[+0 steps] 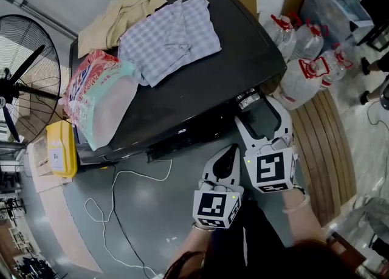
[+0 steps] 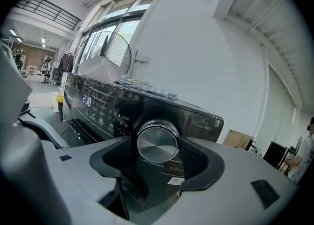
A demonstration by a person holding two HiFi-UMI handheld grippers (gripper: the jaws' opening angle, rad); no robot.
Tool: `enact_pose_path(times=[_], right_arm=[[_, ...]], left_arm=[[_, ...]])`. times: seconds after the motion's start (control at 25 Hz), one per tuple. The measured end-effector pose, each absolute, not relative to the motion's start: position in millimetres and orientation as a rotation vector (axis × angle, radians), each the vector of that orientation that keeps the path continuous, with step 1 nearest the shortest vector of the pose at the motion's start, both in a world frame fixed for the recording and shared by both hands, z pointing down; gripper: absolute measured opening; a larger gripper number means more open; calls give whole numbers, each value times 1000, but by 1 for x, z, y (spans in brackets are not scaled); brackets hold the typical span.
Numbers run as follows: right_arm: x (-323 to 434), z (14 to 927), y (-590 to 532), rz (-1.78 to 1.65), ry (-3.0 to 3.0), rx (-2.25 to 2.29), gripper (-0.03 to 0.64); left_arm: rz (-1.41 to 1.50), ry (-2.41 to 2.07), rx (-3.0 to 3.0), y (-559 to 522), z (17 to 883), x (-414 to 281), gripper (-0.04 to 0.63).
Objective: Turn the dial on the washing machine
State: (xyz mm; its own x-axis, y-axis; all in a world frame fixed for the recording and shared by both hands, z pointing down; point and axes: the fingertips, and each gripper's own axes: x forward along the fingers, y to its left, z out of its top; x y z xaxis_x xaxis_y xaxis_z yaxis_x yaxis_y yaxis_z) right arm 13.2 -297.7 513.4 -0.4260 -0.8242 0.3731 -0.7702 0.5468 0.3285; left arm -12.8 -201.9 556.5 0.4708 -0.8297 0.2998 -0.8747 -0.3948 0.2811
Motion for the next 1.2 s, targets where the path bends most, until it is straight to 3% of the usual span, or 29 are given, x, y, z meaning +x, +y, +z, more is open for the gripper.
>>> enact_pose_path(times=[0.28,0.84,1.2], right_arm=[[17,512,-301,-81,-2321,1339,296],[27,515,-304,378,-2502,1488,295],[25,514,-303,309,-2492,1446,296]], left_arm=[[158,-1428,2319,-202,559,-15,17],[157,-1432,2313,-204,560,-16,17],[160,-1430,2316,-203,560,-15,17]])
